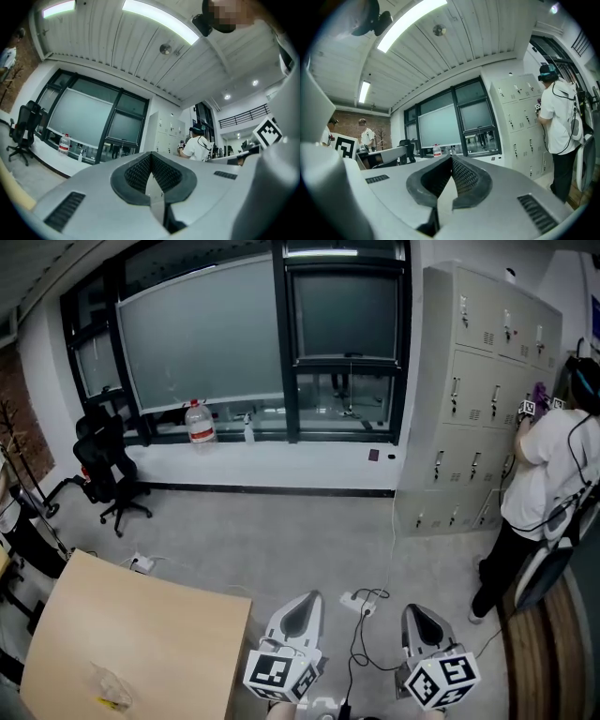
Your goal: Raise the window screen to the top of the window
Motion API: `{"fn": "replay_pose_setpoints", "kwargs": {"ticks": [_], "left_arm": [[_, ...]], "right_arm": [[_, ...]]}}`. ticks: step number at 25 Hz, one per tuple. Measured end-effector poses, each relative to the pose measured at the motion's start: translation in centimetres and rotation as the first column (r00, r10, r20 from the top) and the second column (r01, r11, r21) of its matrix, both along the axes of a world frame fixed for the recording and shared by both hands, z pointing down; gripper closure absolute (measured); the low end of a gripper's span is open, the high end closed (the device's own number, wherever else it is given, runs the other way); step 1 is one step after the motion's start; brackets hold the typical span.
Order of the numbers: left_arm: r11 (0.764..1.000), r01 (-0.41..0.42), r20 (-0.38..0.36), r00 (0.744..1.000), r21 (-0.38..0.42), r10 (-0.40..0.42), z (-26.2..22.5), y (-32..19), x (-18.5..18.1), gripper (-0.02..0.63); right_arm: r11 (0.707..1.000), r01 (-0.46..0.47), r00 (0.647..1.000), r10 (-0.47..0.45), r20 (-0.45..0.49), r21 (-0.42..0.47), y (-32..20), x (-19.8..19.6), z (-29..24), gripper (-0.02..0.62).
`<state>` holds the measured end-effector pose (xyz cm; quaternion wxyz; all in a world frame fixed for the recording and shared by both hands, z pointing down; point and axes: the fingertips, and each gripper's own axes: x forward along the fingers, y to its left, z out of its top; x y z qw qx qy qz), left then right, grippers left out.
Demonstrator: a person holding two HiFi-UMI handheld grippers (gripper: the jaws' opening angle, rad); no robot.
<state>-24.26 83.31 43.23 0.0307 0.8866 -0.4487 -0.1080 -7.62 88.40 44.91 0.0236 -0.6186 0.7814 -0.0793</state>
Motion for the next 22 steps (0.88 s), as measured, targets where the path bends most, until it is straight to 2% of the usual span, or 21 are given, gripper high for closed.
{"fn": "replay_pose_setpoints", "kwargs": {"ticks": [4,9,15,19,22], "left_arm": [[1.0,0.01,0.02,1.0,-0.024,-0.01,0.5,-1.8,0.3,0.603],[0.998,0.012,0.061,0.998,-0.055,-0.008,2.0,-5.2,2.7,0.603],[0.999,0.025,0.109,0.994,-0.027,-0.022,1.3,-13.5,8.4,0.603],[0.999,0.05,0.077,0.996,-0.002,-0.05,-0.2,-18.1,11.0,0.603],[0.997,0.074,0.092,0.993,-0.013,-0.073,-0.3,-21.6,12.0,0.603]], "right_arm": [[1.0,-0.003,1.0,0.003,0.01,-0.02,-0.9,1.3,0.7,0.591],[0.998,-0.002,0.997,0.006,0.079,-0.056,-4.5,4.2,2.7,0.591],[0.997,0.065,0.993,-0.059,0.102,-0.051,-13.8,8.8,3.1,0.591],[0.99,0.134,0.986,-0.13,0.106,-0.038,-19.6,11.2,2.5,0.591],[0.987,0.157,0.984,-0.152,0.094,-0.041,-23.9,12.5,2.2,0.591]]}}
